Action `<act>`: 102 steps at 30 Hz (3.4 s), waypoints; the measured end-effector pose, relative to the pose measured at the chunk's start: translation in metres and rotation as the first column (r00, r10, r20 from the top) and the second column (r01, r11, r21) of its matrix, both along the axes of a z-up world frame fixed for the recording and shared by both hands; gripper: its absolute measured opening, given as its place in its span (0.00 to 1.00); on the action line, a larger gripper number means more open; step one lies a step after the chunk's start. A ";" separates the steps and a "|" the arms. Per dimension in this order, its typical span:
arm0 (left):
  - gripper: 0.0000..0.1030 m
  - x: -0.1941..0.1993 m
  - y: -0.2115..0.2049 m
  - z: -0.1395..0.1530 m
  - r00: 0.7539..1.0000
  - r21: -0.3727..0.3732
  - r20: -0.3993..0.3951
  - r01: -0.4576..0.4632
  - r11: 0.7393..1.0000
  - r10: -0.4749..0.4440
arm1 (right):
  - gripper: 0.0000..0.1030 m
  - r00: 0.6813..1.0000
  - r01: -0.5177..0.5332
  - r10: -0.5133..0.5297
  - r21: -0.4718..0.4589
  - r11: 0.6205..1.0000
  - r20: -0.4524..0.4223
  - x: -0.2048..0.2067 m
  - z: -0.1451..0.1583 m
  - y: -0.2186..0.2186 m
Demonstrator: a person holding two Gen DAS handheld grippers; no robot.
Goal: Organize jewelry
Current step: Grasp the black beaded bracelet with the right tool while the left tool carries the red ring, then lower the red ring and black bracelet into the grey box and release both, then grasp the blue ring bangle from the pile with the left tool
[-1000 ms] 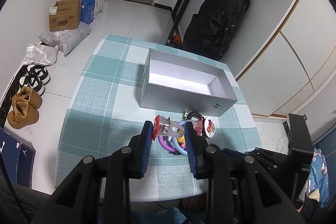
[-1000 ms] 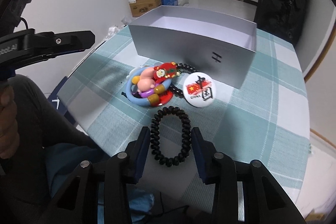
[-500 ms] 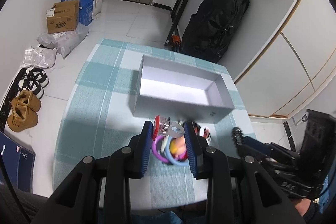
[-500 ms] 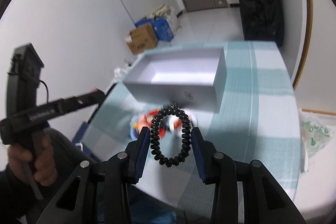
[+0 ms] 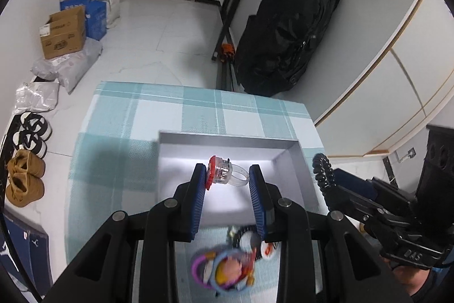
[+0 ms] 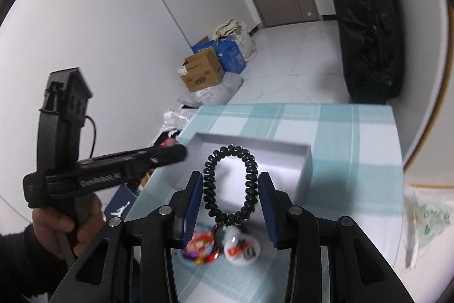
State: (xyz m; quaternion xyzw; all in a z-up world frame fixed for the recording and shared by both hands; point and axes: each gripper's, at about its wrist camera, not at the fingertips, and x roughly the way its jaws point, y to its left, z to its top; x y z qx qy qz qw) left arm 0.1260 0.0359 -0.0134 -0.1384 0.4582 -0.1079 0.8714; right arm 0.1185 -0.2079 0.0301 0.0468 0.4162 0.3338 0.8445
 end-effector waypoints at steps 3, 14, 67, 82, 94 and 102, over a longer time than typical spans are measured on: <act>0.24 0.011 -0.003 -0.008 1.000 -0.011 -0.021 0.013 1.000 -0.013 | 0.38 1.000 -0.028 0.028 -0.029 0.999 -0.003 0.011 -0.006 0.009; 0.24 0.033 -0.002 -0.027 0.995 -0.046 -0.089 0.048 0.998 -0.052 | 0.38 0.997 -0.055 0.052 -0.054 0.997 -0.054 0.035 -0.033 0.017; 0.58 -0.071 0.012 -0.017 1.000 -0.005 0.013 0.011 1.000 -0.011 | 0.95 1.000 -0.013 0.010 -0.120 0.993 -0.028 -0.035 -0.025 0.000; 0.67 -0.083 0.045 -0.035 0.988 -0.052 -0.051 -0.150 0.987 0.147 | 0.58 0.980 -0.194 0.176 -0.250 0.948 -0.095 -0.050 -0.061 0.055; 0.67 -0.085 0.045 -0.037 0.994 -0.029 -0.039 -0.108 0.994 0.107 | 0.29 0.977 -0.197 0.171 -0.243 0.950 -0.125 -0.042 -0.070 0.067; 0.67 -0.085 0.034 -0.043 0.997 0.003 -0.072 -0.034 0.999 0.034 | 0.22 0.979 -0.172 0.144 -0.210 0.962 -0.143 -0.039 -0.067 0.060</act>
